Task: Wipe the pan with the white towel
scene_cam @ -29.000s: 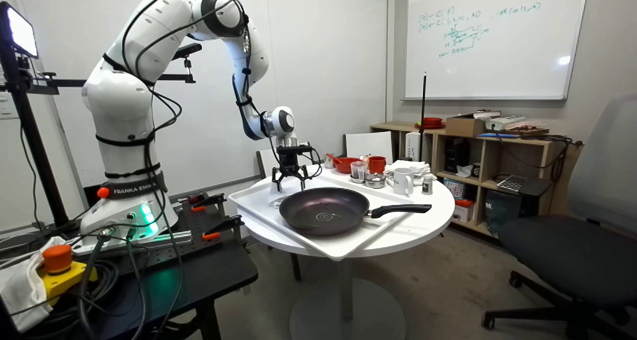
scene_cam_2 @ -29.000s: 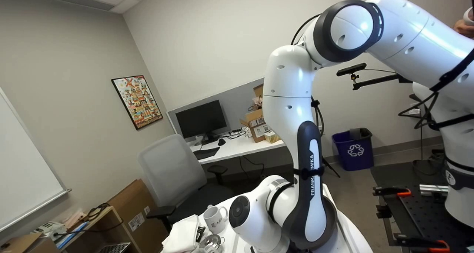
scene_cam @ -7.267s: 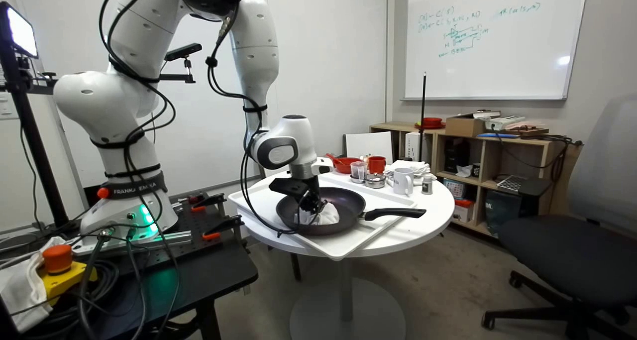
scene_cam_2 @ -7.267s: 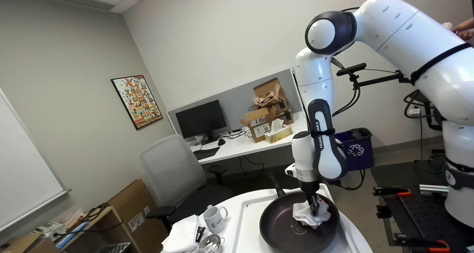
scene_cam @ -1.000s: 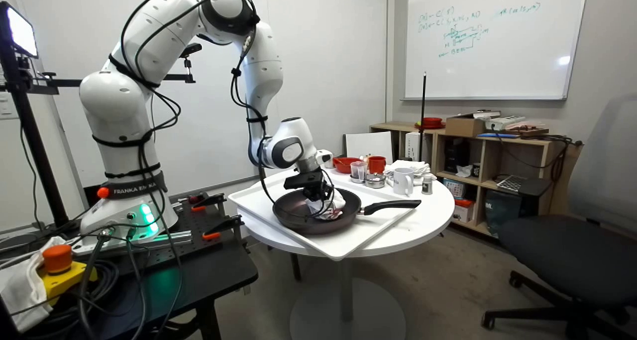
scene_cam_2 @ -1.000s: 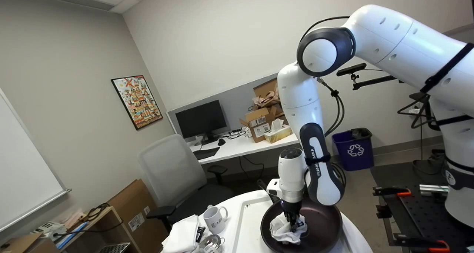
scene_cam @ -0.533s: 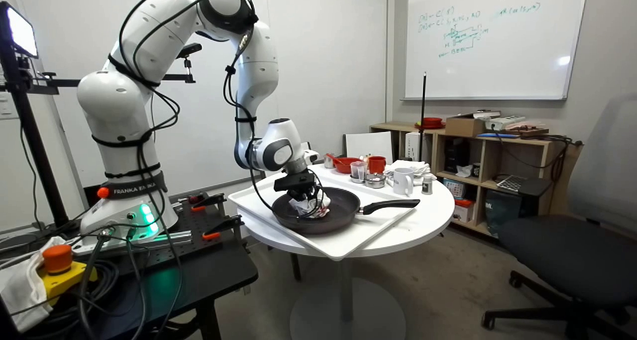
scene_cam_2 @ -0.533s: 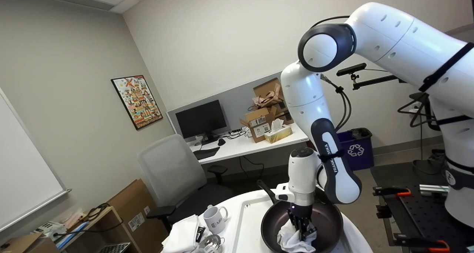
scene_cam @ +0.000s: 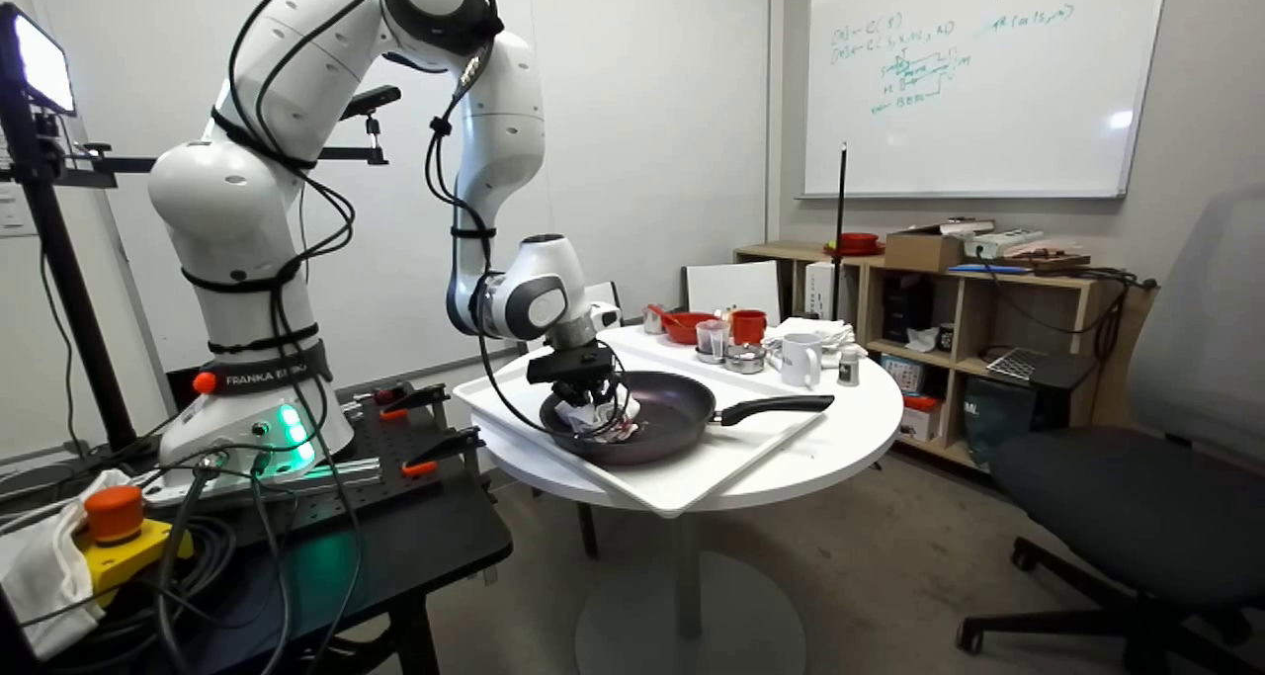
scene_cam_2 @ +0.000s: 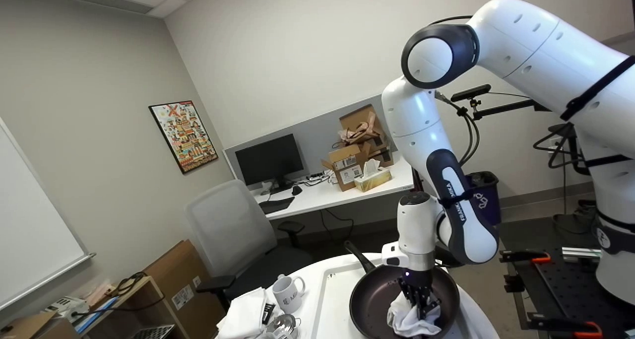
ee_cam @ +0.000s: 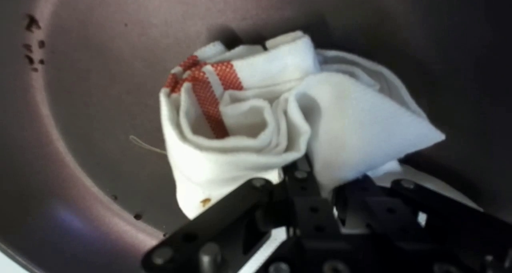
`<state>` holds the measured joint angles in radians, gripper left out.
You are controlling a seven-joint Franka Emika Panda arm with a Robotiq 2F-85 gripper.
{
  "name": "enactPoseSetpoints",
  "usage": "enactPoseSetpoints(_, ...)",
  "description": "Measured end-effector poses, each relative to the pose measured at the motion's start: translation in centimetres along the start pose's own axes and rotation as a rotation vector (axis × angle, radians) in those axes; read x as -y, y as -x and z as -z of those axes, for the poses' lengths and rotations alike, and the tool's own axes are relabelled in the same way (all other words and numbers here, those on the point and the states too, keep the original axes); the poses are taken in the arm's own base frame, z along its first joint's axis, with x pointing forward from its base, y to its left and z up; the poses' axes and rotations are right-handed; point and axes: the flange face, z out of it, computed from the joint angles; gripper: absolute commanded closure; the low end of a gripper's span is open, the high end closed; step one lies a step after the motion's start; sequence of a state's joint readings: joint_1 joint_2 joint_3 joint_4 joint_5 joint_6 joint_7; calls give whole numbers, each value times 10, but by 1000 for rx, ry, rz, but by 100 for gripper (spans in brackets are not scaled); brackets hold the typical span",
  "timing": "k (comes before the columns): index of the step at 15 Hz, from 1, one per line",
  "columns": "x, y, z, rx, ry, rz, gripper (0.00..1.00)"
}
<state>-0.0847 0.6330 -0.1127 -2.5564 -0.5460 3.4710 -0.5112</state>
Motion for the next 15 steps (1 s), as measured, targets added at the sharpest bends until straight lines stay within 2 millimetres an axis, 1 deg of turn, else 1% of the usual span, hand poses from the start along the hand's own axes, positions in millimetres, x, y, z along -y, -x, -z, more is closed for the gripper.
enactPoseSetpoints(5,-17,40,7,92,48,-113,97)
enactPoseSetpoints(8,-29,60,9,130,74,-179,97)
enactPoseSetpoints(11,-40,73,10,146,101,-232,97)
enactPoseSetpoints(12,-47,75,10,150,117,-252,97)
enactPoseSetpoints(15,-78,80,7,162,186,-304,97)
